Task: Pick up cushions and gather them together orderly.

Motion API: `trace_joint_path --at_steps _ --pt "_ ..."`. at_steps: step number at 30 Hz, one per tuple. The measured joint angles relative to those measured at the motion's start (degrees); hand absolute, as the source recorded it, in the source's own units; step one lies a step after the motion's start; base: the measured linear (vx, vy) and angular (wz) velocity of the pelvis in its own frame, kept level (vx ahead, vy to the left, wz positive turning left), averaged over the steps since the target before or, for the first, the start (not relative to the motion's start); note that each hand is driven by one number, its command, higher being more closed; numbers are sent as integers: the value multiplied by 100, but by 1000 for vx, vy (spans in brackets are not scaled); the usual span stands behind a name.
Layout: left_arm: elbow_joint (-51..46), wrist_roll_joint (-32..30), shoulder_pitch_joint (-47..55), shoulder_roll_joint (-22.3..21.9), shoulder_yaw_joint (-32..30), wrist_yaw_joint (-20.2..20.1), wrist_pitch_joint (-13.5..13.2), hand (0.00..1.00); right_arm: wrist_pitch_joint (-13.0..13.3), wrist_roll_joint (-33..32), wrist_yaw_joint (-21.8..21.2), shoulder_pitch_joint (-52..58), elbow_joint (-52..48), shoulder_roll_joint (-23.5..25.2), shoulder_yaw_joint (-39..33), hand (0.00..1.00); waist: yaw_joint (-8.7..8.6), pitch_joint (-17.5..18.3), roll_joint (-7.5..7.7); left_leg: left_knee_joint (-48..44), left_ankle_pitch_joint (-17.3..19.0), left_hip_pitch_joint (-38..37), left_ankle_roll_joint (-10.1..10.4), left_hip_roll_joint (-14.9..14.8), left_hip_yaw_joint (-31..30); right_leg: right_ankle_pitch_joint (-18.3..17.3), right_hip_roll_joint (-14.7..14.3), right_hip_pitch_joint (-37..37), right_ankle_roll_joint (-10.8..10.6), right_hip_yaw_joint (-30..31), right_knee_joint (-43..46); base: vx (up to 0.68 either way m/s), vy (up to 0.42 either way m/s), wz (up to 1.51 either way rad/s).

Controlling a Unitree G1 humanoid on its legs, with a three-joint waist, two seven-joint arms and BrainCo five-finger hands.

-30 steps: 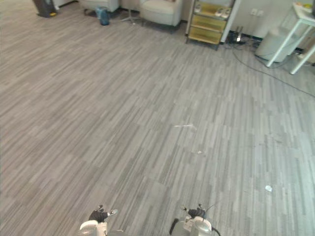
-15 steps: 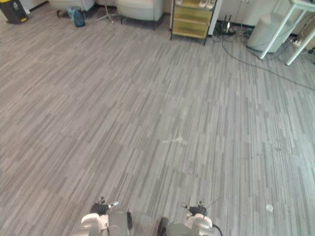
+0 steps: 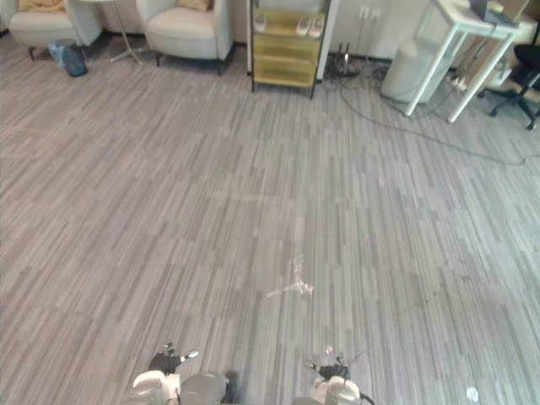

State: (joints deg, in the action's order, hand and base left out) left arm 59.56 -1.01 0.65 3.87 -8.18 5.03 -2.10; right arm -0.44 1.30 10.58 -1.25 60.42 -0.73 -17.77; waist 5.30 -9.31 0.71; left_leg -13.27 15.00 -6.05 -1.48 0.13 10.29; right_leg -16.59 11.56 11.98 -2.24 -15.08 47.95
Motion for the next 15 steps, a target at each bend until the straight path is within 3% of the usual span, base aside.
trace_joint_path --at_steps 1,3,4,5,6,7,8,9,10,11,12,13,14,15 --pt "39 -4 -57 6 104 1 1 0 3 -1 -24 -29 3 -46 7 0 -84 -26 -43 237 0 -294 0 -99 -84 48 -196 375 31 -262 -931 639 -62 44" --pt "74 -19 -55 -12 193 0 1 0 4 -15 -62 -115 -9 -85 16 0 -223 -56 -77 437 1 -513 2 -177 -227 525 -397 575 -50 -291 -2248 549 -99 54" --pt "76 -31 -30 -7 276 -1 1 0 7 -8 -57 -114 -34 -111 10 0 -280 -56 -51 578 36 -692 62 -167 -315 1016 -485 614 -83 -233 -3192 578 -177 62" --pt "66 -79 48 0 308 -12 -9 0 -1 2 -58 -38 -19 -160 11 0 -293 -49 30 611 196 -962 292 -109 -480 1466 -497 713 -17 -18 -3688 715 -231 74" --pt "82 -110 67 0 298 -1 -3 0 1 -3 -70 2 -13 -182 3 0 -327 -25 31 567 317 -1119 336 -123 -647 1998 -538 715 172 178 -3549 626 -231 72" --pt "92 -120 101 -57 294 11 -4 0 9 18 -73 -17 13 -308 -9 0 -335 40 -138 224 362 -1134 370 -315 -868 2042 -660 737 377 150 -3065 523 -193 51" --pt "83 -122 123 -104 278 10 -17 0 14 63 -74 -47 47 -343 -17 0 -320 99 -250 -340 358 -872 374 -440 -961 1836 -732 711 426 49 -3001 622 -245 36" --pt "76 -115 102 -193 201 7 -11 0 19 102 -71 -83 59 -367 -16 0 -320 89 -457 -1527 269 -334 501 -628 -1078 1664 -865 545 453 -83 -3029 610 -252 18" --pt "61 -112 73 -272 50 6 -5 0 19 95 -69 -107 26 -382 1 0 -315 55 -560 -2334 -5 13 611 -752 -1074 1541 -984 410 487 -104 -3064 727 -263 -1" --pt "10 -100 96 -403 -162 6 -5 0 -8 104 -53 -148 4 -351 63 0 -237 -30 -650 -3657 -716 620 659 -1000 -1018 1412 -1189 52 599 -50 -3239 609 -175 -25" --pt "-51 -109 54 -405 -117 2 -15 0 -8 78 -49 -151 17 -329 70 0 -182 -84 -721 -4402 -518 956 650 -1192 -821 1322 -1329 -363 676 -5 -3471 585 -106 -33" --pt "-69 -111 16 -382 -57 -14 -32 0 -6 60 -48 -181 36 -303 56 0 -180 -123 -703 -4648 -333 1151 616 -1234 -688 1279 -1349 -654 685 22 -3635 561 -95 -28" --pt "-157 -115 15 -339 46 -21 -50 0 -3 -2 -44 -215 67 -252 34 0 -168 -186 -553 -4672 -74 1471 531 -1245 -375 1269 -1348 -1103 688 113 -3959 646 -102 -26" --pt "-225 -111 14 -299 102 -24 -101 0 3 -20 -35 -250 85 -228 23 0 -138 -184 -516 -4398 116 1762 475 -1235 -66 1271 -1315 -1418 685 208 -4241 520 -70 -31"
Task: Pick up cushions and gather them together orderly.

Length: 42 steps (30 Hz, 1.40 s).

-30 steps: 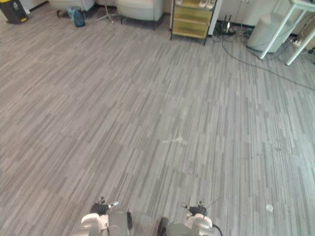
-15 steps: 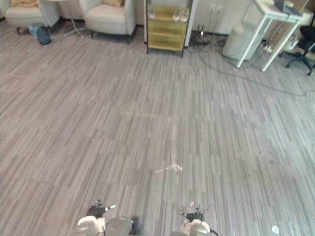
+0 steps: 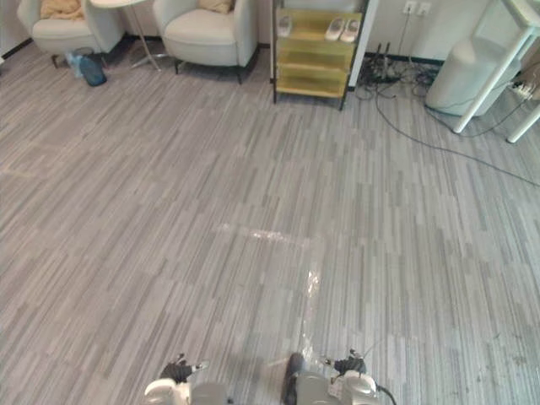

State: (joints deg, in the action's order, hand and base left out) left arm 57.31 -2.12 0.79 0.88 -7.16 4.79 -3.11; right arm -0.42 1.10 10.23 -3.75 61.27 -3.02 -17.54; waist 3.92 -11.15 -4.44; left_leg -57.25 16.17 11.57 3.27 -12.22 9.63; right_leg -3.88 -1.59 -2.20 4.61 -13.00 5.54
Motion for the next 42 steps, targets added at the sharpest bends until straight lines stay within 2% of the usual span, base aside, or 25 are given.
trace_joint_path --at_steps 2,4,5,6,7,8,11,12,14,16,17,20,22,23,24,26,27,28,31,33,36,37,38,40,42 --pt "-79 13 -18 14 12 4 -34 0 9 -2 37 -120 19 12 -35 0 43 -11 50 1080 167 468 -107 150 257 -67 93 -323 -109 160 -285 477 42 -41" --pt "-123 19 -23 -5 25 5 -44 0 3 0 84 -126 71 10 -43 0 97 -17 53 2836 -141 624 -33 472 161 -251 268 -526 -331 281 -363 409 117 -33" --pt "-115 21 -16 -8 34 4 -44 0 0 1 94 -107 87 8 -40 0 118 3 24 3609 -512 573 37 562 71 -333 310 -608 -416 322 -390 461 188 -44" --pt "-88 89 -25 3 37 7 -44 0 -16 2 106 -37 126 -7 11 0 256 32 41 4151 -1481 295 -187 720 168 -510 429 -796 -650 507 -406 572 215 -33" --pt "-80 89 -21 32 41 7 -45 0 -16 4 101 -37 131 63 95 0 247 77 173 4219 -1396 222 -213 881 212 -522 589 -858 -679 459 -415 692 231 -19" --pt "-74 103 -52 93 25 -1 -44 0 -14 4 99 3 134 92 100 0 232 52 259 4009 -1287 251 -391 950 215 -507 673 -924 -705 391 -413 588 155 23" --pt "-38 105 -83 125 26 -3 -32 0 -11 12 99 47 137 45 82 0 243 75 334 3488 -770 160 -571 1003 191 -496 760 -1028 -759 424 66 396 113 17" --pt "-16 106 -83 164 30 -4 -18 0 4 21 85 20 131 39 83 0 252 82 324 3598 -579 -101 -556 981 194 -554 799 -717 -852 495 986 442 147 -16" --pt "81 102 -82 280 118 -19 14 0 6 49 52 39 144 88 77 0 245 89 408 4059 -507 -720 -597 1091 234 -460 1069 150 -1371 599 3168 394 113 -12" --pt "192 98 -77 384 331 -14 51 0 -10 76 8 148 146 66 78 0 192 98 416 4537 -489 -1382 -606 1224 217 -845 1273 699 -1182 388 4156 344 58 12" --pt "195 100 -59 394 370 -11 69 0 -12 77 -9 193 146 66 79 0 168 93 379 4632 -480 -1519 -593 1231 212 -938 1284 812 -1108 292 4144 324 34 14" --pt "239 94 -22 467 384 6 96 0 1 60 -26 217 69 64 57 0 -13 113 398 4918 -473 -1923 -581 1175 54 -1079 1134 1353 -874 -287 2936 318 -43 33" --pt "284 85 3 462 401 3 98 0 0 60 -25 191 68 69 33 0 -87 122 411 4921 -412 -1998 -478 1129 -52 -658 949 1403 -787 -367 1799 297 -121 44" --pt "289 85 13 486 411 -2 95 0 -1 60 -25 252 75 96 29 0 -81 166 545 4921 -312 -2057 -325 1217 -162 120 881 1416 -662 -290 969 338 -178 42" --pt "334 79 -16 429 366 11 104 0 1 56 -32 252 93 56 -48 0 -74 172 507 4921 -131 -2198 -215 1176 -353 454 801 1381 -440 -254 1034 341 -177 37" --pt "322 4 45 269 352 2 92 0 9 58 -18 302 98 -2 -55 0 -82 270 321 4758 -43 -2217 -113 964 -446 256 622 1185 -445 -304 803 365 -184 24" --pt "317 -1 41 178 334 4 93 0 19 53 -16 302 94 -30 -102 0 -69 288 152 4359 98 -2091 -4 809 -489 188 471 1023 -379 -373 631 357 -189 17" --pt "312 -4 37 153 316 -7 93 0 20 57 -16 301 90 -16 -150 0 -66 290 128 4004 153 -1947 65 735 -513 166 401 933 -374 -399 529 246 -146 7" --pt "164 -7 35 53 155 -20 91 0 19 0 0 324 61 51 -145 0 -10 256 89 1473 234 -937 192 264 -516 -32 89 365 -189 -402 195 246 -95 -4" --pt "117 -1 41 57 151 -9 93 0 21 -17 6 355 50 57 -151 0 -5 231 97 1181 368 -639 43 161 -367 -157 58 107 -176 -356 191 229 22 -18" --pt "56 11 14 36 167 -4 79 0 20 -113 45 354 46 62 -205 0 66 240 85 2119 417 -166 30 276 -467 -209 202 -2 -387 -113 225 256 141 -48" --pt "65 12 -9 27 178 1 82 0 20 -110 73 364 36 53 -220 0 84 239 74 3026 109 -142 114 407 -741 -264 295 -23 -531 18 264 218 220 -42" --pt "66 13 -11 30 190 -2 75 0 17 -110 87 370 48 47 -240 0 108 226 77 3135 -251 -175 189 479 -766 -299 342 -59 -613 80 281 238 218 -34" --pt "166 19 -23 109 271 7 60 0 6 -101 95 498 88 83 -249 0 112 352 283 3700 -436 -571 10 913 -691 -257 647 -198 -765 227 17 262 166 6" --pt "204 20 -57 176 317 2 80 0 -20 -98 91 566 117 97 -255 0 123 356 347 3687 -436 -603 9 1063 -694 -254 778 -317 -812 228 -109 264 155 18"
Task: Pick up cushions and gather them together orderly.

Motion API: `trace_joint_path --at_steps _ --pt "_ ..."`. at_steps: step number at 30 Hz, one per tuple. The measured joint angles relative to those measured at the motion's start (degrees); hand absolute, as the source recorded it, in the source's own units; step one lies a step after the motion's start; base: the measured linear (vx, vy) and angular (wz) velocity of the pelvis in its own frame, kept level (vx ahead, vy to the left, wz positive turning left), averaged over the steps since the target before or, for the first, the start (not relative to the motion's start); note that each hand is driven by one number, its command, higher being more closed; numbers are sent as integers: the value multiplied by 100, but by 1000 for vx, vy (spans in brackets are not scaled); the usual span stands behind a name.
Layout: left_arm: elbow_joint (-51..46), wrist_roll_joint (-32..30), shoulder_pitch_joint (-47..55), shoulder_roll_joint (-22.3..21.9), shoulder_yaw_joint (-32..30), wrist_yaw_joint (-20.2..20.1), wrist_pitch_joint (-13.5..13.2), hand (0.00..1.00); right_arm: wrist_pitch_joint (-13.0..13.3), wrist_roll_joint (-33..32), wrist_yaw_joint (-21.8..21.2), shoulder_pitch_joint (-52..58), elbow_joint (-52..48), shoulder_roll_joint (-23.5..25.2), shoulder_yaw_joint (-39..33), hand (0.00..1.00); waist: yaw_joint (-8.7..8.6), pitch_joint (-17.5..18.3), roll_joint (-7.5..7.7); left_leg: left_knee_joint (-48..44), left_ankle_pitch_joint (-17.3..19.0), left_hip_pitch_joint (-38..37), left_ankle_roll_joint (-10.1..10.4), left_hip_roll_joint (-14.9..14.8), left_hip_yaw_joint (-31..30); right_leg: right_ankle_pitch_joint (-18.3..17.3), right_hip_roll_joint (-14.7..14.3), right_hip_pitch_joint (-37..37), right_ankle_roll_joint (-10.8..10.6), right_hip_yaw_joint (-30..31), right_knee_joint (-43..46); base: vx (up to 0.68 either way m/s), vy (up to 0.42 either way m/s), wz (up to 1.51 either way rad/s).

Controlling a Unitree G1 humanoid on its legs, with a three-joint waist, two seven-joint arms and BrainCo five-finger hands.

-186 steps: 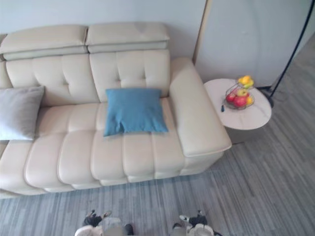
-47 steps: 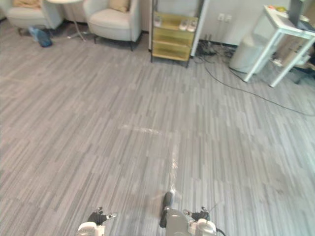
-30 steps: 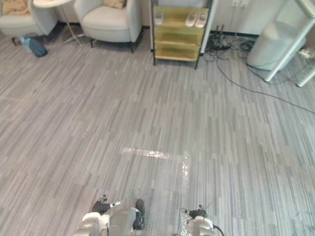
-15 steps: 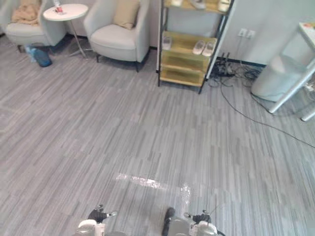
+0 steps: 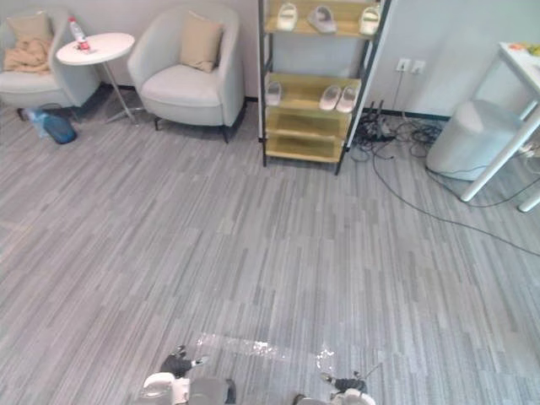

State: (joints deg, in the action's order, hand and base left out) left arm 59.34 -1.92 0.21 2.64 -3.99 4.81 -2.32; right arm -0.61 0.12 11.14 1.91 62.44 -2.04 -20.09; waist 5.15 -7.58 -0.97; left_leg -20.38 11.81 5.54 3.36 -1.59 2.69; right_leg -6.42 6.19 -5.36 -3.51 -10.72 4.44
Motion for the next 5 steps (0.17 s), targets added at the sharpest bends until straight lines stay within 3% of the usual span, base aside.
trace_joint_path --at_steps 5 --pt "6 42 43 83 79 -7 7 0 18 21 -6 -4 -48 124 -12 0 19 32 94 226 -3 -394 -6 129 -32 6 97 -303 -11 44 -86 138 40 0"
